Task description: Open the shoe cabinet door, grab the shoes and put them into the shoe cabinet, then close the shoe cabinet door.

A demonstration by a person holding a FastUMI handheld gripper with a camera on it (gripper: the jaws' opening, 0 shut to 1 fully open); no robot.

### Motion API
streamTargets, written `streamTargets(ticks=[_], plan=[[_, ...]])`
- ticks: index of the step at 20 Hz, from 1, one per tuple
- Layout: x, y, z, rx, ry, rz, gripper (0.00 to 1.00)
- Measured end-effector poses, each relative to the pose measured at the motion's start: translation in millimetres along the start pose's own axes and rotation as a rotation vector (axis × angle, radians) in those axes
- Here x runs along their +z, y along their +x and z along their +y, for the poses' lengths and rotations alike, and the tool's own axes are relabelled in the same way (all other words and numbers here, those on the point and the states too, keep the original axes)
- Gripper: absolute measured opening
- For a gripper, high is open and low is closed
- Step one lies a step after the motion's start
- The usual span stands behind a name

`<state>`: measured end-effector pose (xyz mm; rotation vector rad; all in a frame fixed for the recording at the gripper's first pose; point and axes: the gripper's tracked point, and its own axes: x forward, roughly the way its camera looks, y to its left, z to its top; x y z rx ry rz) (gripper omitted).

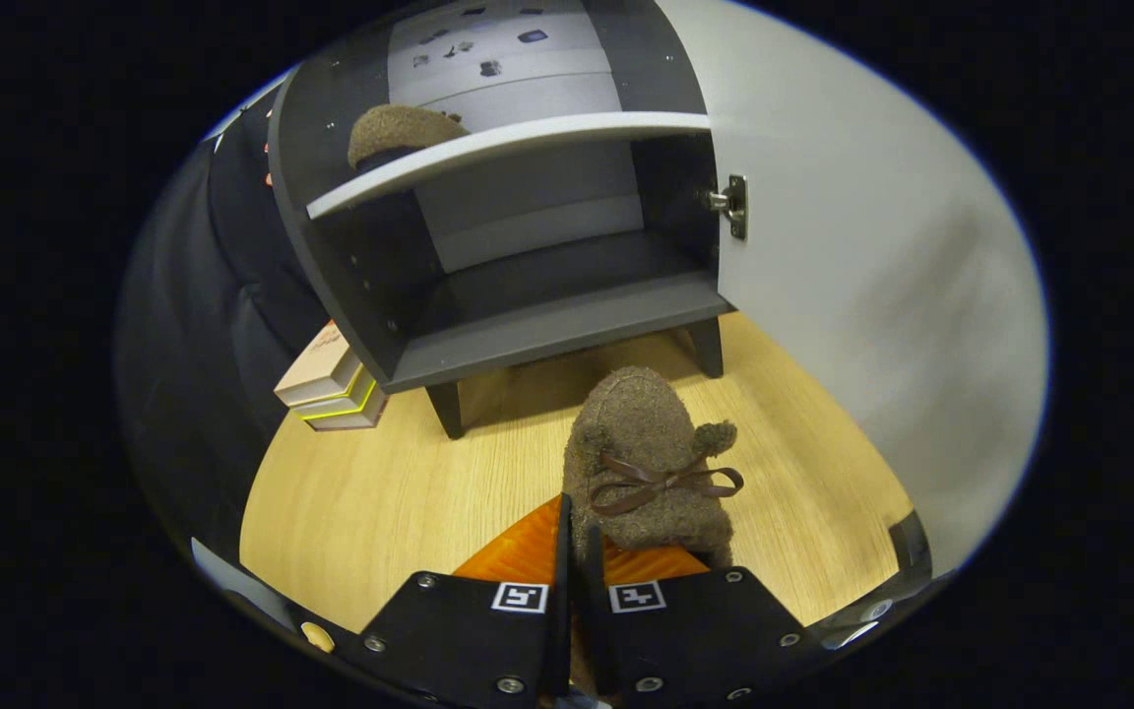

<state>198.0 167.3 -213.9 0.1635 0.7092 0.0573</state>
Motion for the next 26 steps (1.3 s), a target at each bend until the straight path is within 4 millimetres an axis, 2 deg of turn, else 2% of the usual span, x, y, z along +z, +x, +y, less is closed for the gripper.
streamTargets(ticks=[5,10,16,18,26], plan=[[61.4,-49.4,9.8,0.031,-0.022,-0.077,0.09],[136.5,-67.1,23.5,0.058,-0.066,-0.171,0.08],[224.7,-59.9,33.5,0.063,-0.122,-0.256,0.09],[248.7,-54.9,36.4,0.064,-0.138,-0.274,0.09],[315.2,-25.7,51.2,0.083,-0.194,-0.296,0.09]])
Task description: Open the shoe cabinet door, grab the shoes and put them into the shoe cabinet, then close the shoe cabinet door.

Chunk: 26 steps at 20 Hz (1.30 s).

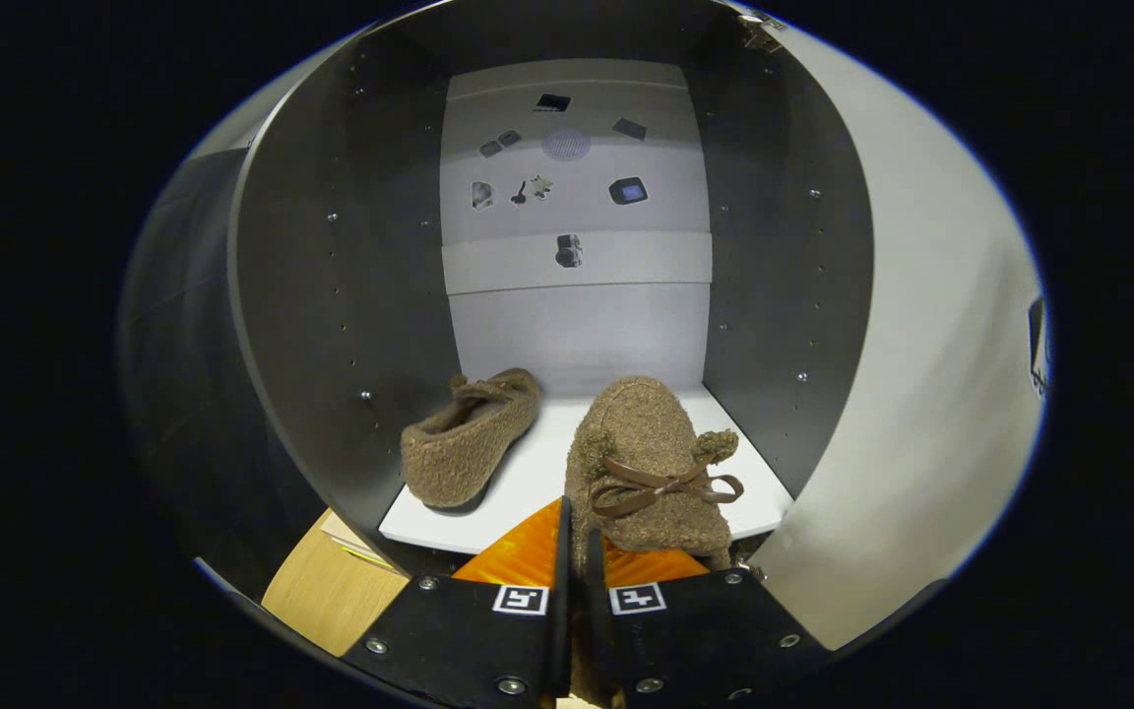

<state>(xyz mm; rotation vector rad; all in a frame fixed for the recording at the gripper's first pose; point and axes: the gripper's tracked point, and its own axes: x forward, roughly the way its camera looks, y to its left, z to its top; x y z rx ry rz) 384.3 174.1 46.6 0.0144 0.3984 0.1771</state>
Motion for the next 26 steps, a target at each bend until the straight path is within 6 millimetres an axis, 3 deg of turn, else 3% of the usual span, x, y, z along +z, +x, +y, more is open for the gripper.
streamTargets(ticks=[5,8,13,16,21,26], plan=[[29.2,29.5,-4.5,0.015,-0.036,-0.006,0.09],[43.4,62.9,-9.3,0.019,-0.043,-0.002,0.08],[44.8,115.3,-25.3,-0.019,-0.083,0.054,0.09],[34.7,138.4,-27.8,-0.021,-0.05,0.098,0.09],[22.9,154.7,-27.2,-0.043,-0.025,0.139,0.09],[19.9,153.7,-25.7,-0.049,-0.014,0.142,0.16]])
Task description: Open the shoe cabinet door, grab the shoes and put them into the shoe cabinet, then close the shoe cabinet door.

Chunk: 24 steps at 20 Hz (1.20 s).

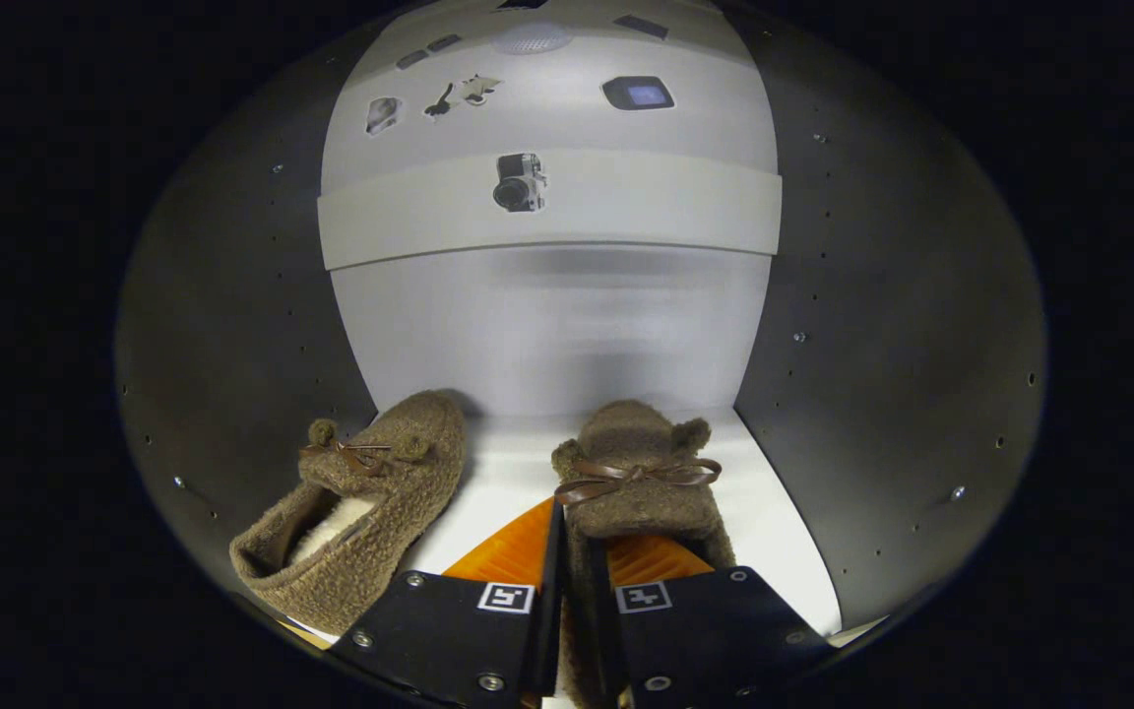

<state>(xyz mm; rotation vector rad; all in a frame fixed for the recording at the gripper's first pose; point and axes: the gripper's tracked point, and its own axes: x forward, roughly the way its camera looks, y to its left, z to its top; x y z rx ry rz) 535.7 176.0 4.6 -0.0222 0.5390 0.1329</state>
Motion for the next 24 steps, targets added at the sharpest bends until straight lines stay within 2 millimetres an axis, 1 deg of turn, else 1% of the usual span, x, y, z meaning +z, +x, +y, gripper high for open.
streamTargets(ticks=[4,5,8,10,15,17,18,21,24], plan=[[1.8,-16.7,-0.9,-0.005,0.01,-0.017,0.17],[1.4,-23.7,-1.2,-0.01,0.005,-0.022,0.17],[6.2,-51.4,2.3,-0.016,-0.002,-0.061,0.17],[9.2,-75.5,3.9,-0.026,-0.013,-0.088,0.17],[13.5,-150.2,8.3,-0.046,-0.02,-0.158,0.17],[10.2,-183.7,8.4,-0.063,-0.019,-0.184,0.17],[7.1,-201.1,8.9,-0.073,-0.025,-0.195,0.17],[-6.2,-259.6,19.3,-0.082,-0.029,-0.236,0.17],[-22.7,-316.3,21.5,-0.107,-0.034,-0.269,0.17]])
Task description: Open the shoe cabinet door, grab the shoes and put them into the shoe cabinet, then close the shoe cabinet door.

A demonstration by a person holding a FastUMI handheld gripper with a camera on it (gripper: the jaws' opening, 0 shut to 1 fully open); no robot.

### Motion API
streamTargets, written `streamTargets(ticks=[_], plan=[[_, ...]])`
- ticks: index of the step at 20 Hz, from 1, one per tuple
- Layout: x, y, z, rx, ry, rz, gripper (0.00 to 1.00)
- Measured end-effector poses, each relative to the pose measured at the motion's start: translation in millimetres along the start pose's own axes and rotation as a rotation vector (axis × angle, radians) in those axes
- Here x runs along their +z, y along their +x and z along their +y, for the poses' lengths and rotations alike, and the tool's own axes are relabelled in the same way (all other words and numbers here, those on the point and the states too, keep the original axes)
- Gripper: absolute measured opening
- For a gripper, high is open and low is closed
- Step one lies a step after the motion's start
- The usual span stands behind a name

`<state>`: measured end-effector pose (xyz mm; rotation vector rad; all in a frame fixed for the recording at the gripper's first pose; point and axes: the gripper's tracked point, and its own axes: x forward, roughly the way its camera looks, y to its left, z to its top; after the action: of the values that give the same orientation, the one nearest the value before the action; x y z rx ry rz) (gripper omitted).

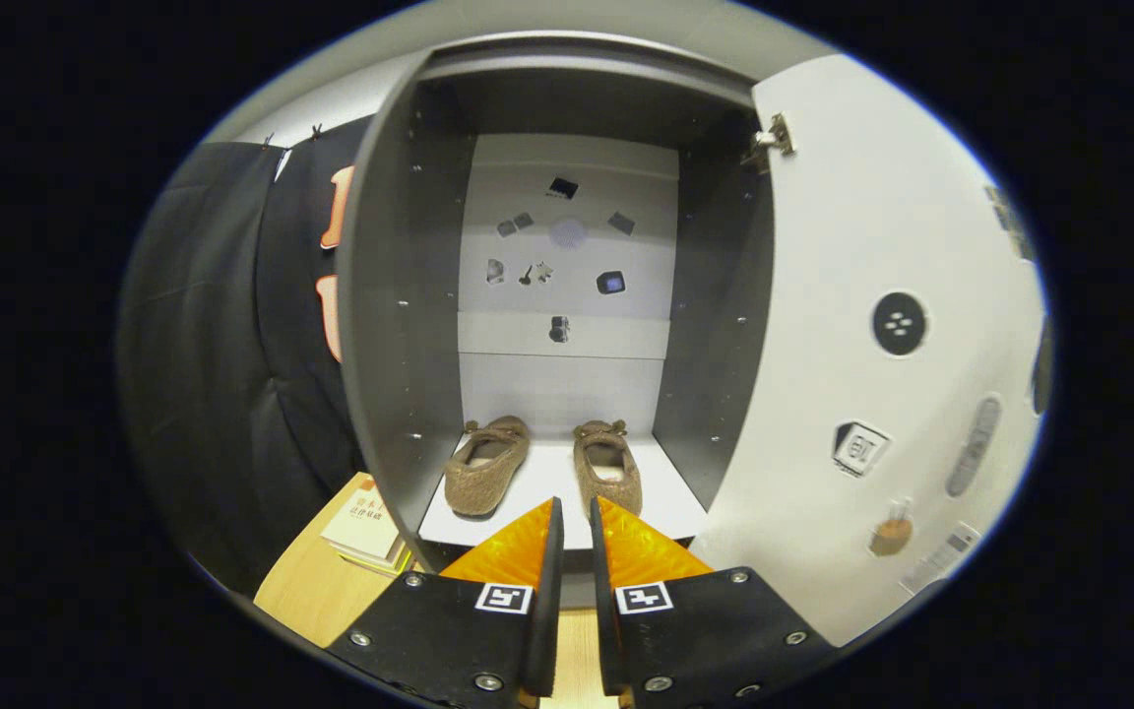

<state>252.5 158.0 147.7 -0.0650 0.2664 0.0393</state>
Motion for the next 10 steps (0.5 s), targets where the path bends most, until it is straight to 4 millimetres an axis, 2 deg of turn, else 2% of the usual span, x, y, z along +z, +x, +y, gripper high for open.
streamTargets(ticks=[4,7,10], plan=[[-9.9,-68.0,-10.8,-0.019,0.013,-0.006,0.17],[-17.7,-107.7,-25.1,-0.045,0.044,-0.018,0.17],[-29.2,-138.8,-49.7,-0.094,0.051,-0.021,0.17]])
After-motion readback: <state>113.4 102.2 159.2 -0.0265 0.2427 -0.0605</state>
